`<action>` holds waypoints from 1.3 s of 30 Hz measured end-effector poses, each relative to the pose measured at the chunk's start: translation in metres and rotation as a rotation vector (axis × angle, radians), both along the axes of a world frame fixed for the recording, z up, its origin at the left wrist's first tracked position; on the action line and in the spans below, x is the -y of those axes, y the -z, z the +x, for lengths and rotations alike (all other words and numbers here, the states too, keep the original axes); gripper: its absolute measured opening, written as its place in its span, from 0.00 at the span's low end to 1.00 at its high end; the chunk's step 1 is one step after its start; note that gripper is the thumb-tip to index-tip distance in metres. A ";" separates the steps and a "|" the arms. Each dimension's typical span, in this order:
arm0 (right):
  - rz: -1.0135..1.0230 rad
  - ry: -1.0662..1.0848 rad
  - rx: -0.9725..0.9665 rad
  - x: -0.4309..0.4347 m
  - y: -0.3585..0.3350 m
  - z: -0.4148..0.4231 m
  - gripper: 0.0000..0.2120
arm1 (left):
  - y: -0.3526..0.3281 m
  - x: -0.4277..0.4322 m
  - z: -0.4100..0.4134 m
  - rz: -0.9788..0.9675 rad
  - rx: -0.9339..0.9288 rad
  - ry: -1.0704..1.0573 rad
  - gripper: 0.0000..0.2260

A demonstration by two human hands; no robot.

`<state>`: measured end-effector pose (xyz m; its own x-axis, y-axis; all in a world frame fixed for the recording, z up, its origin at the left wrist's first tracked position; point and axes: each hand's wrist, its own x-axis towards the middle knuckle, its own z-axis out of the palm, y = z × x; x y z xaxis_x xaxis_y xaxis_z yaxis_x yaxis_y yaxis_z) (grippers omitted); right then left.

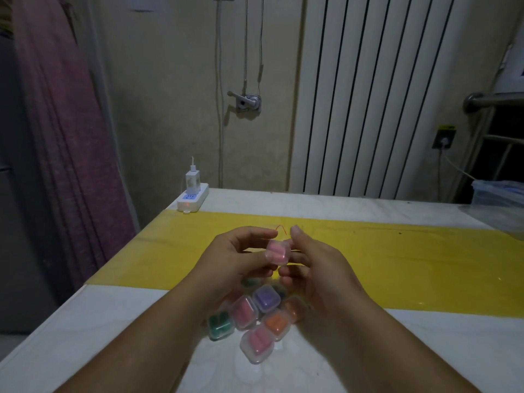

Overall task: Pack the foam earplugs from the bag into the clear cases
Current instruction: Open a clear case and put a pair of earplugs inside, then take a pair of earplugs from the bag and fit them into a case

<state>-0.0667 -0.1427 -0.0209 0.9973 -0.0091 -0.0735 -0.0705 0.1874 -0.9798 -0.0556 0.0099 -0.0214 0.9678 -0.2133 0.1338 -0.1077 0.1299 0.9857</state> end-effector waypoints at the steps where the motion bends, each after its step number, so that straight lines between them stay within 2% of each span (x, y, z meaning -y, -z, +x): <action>1: -0.050 -0.006 0.021 -0.001 0.001 -0.001 0.15 | 0.000 0.000 0.000 0.020 0.018 -0.008 0.14; 6: -0.144 0.068 0.071 0.004 -0.001 -0.002 0.06 | -0.001 -0.006 0.004 0.052 0.081 -0.149 0.10; 12: -0.258 0.115 0.171 0.014 -0.010 0.001 0.08 | 0.001 -0.010 0.010 0.046 0.146 -0.294 0.08; 19: -0.446 -0.176 0.053 0.022 -0.012 -0.002 0.02 | 0.002 -0.014 0.014 0.094 0.153 -0.338 0.07; 22: -0.549 -0.365 0.034 0.027 -0.015 -0.007 0.05 | 0.003 -0.014 0.015 0.112 0.158 -0.346 0.07; 26: -0.761 -0.377 0.069 0.024 -0.013 -0.009 0.08 | 0.004 -0.014 0.016 0.142 0.169 -0.364 0.06; 30: -0.836 -0.371 0.101 0.019 -0.005 -0.007 0.08 | 0.005 -0.014 0.019 0.174 0.178 -0.392 0.07; 32: -0.862 -0.327 0.137 0.015 0.000 -0.007 0.08 | 0.008 -0.016 0.022 0.257 0.203 -0.484 0.08; 34: -0.892 -0.233 0.198 0.010 0.003 -0.007 0.09 | 0.011 -0.020 0.025 0.448 0.232 -0.618 0.08; 36: -0.855 -0.117 0.239 0.007 0.005 -0.005 0.11 | 0.011 -0.024 0.027 0.622 0.235 -0.716 0.10; 39: -0.806 0.040 0.271 0.007 0.008 0.002 0.10 | 0.012 -0.031 0.031 0.779 0.245 -0.793 0.13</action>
